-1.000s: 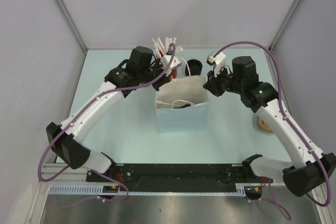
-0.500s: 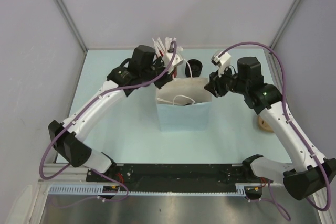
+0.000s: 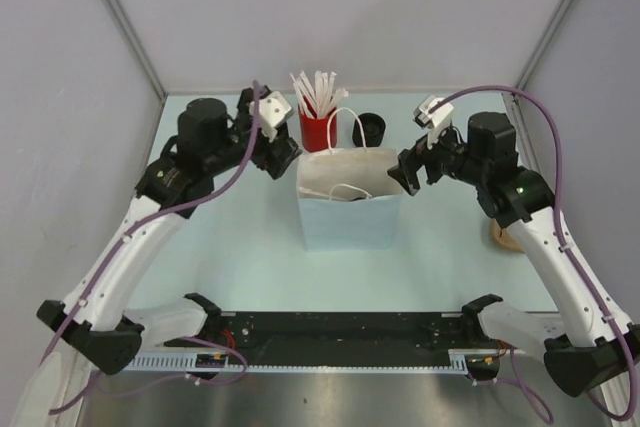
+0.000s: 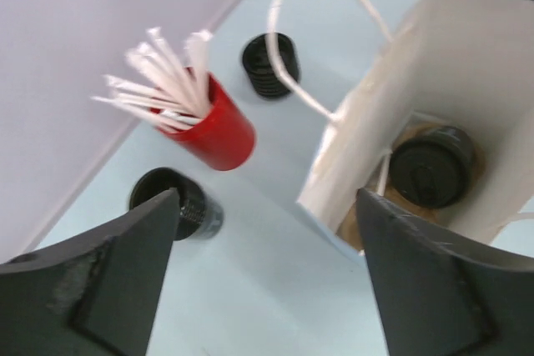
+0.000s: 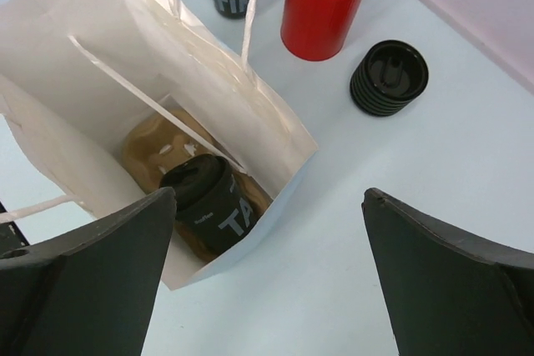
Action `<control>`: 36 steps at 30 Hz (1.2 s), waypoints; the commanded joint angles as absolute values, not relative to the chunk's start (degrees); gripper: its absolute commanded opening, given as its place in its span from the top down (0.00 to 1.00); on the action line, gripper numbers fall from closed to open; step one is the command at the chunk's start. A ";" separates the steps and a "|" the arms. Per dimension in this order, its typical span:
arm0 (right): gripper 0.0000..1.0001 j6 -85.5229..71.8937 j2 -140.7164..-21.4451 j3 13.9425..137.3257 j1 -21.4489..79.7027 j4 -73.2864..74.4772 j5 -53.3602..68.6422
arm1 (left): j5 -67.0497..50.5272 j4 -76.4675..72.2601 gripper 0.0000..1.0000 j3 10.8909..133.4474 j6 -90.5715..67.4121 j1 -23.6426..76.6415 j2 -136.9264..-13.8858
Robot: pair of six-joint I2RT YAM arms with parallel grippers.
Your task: Pack the takeout coffee
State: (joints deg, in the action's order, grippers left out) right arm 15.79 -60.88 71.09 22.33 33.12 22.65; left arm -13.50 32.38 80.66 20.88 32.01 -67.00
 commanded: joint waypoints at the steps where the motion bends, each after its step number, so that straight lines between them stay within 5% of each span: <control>1: 0.00 18.19 -57.40 71.19 21.97 31.73 21.27 | -13.71 29.80 0.02 78.06 19.34 28.14 -61.63; 16: 0.00 19.95 -45.79 74.70 21.09 27.42 9.42 | -14.42 28.22 0.01 75.15 14.77 12.50 -48.35; 20: 0.00 17.67 -45.18 76.81 21.09 23.65 -2.08 | -13.45 28.65 0.01 75.93 14.24 8.97 -45.53; 27: 0.00 17.93 -45.53 82.78 21.71 22.06 -13.71 | -7.48 33.74 0.00 90.32 15.12 7.56 -46.67; 36: 0.00 13.37 -46.32 94.64 20.66 28.21 -7.83 | -2.72 35.24 0.01 100.63 12.05 7.47 -47.20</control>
